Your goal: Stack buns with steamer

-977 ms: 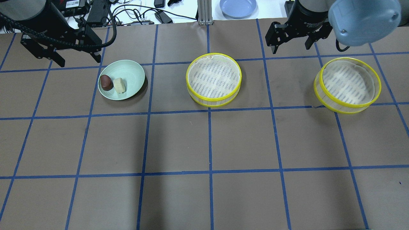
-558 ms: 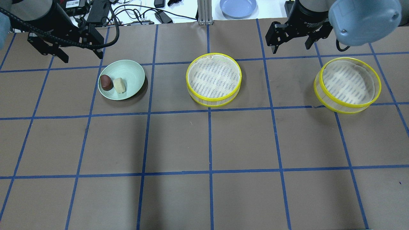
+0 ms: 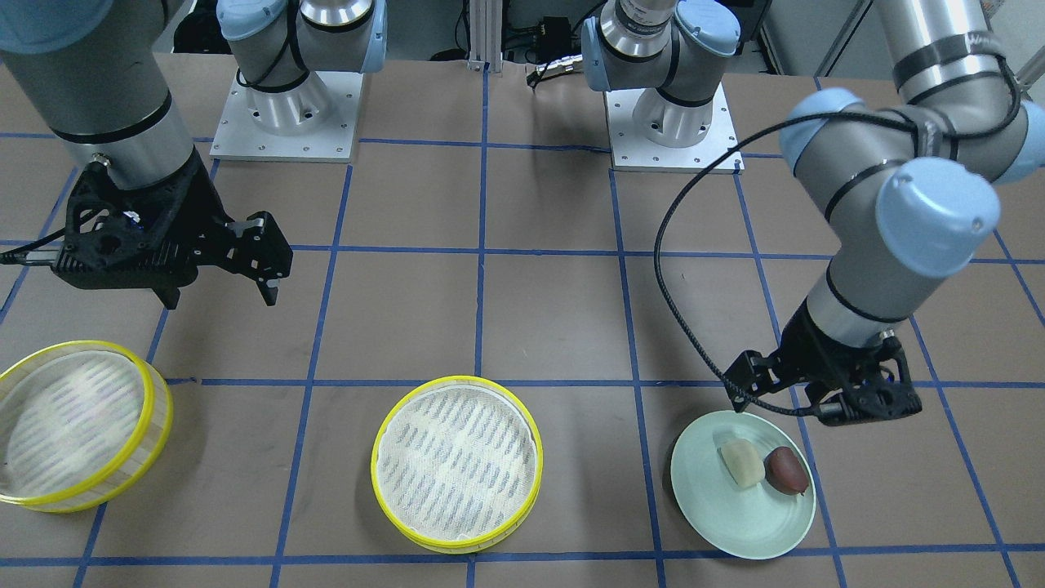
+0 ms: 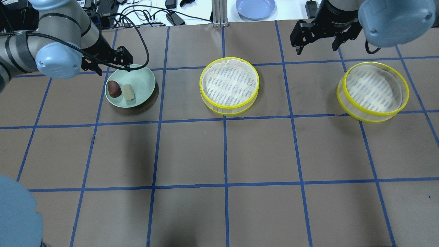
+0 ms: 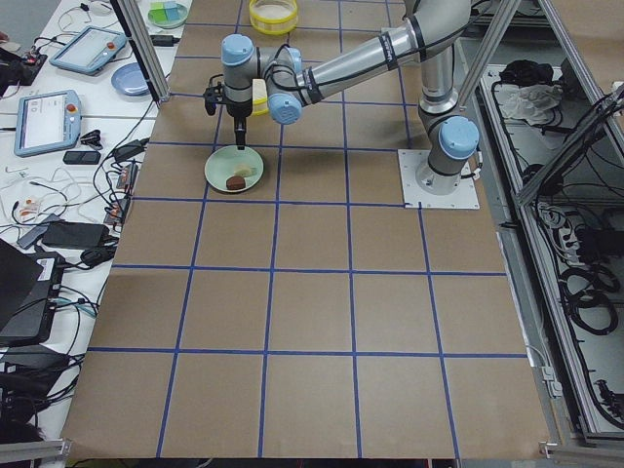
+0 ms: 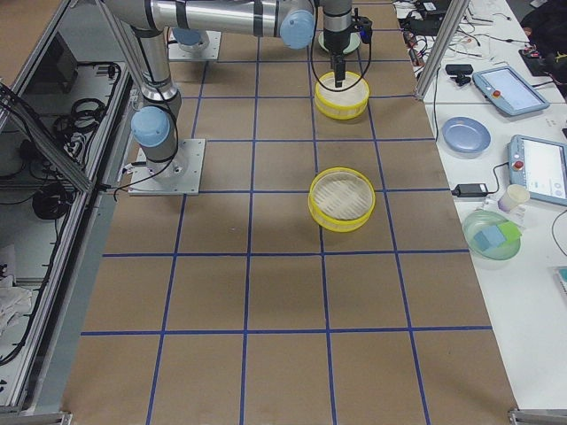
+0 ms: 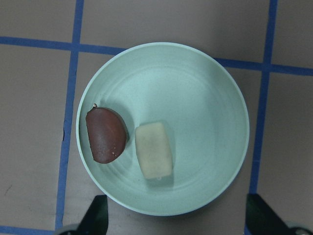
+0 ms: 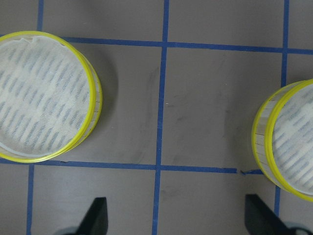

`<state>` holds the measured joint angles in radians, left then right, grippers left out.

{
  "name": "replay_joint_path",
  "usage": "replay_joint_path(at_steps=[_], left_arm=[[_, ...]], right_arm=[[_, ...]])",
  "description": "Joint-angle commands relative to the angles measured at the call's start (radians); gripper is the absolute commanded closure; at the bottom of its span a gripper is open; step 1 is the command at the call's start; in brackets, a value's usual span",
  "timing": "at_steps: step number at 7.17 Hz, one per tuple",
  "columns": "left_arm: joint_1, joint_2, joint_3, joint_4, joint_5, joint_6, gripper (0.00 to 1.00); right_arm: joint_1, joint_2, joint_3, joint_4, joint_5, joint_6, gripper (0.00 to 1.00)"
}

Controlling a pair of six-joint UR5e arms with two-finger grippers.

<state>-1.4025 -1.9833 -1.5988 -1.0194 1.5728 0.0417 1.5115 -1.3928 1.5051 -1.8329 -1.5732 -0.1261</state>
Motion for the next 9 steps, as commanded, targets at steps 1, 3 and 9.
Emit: replay_joint_path(at_steps=[1,3,9], left_arm=[[0.026,-0.086,-0.001,0.044,-0.005,-0.002,0.00],[0.027,-0.132,0.005,0.061,-0.013,-0.080,0.09],[0.022,-0.171,0.048,0.081,-0.096,-0.120,1.00]], right_arm=[[-0.179,0.082,-0.002,-0.071,0.004,-0.238,0.00],[-0.307,0.170,-0.002,-0.164,0.009,-0.418,0.00],[-0.496,0.360,0.000,-0.319,0.012,-0.644,0.01]])
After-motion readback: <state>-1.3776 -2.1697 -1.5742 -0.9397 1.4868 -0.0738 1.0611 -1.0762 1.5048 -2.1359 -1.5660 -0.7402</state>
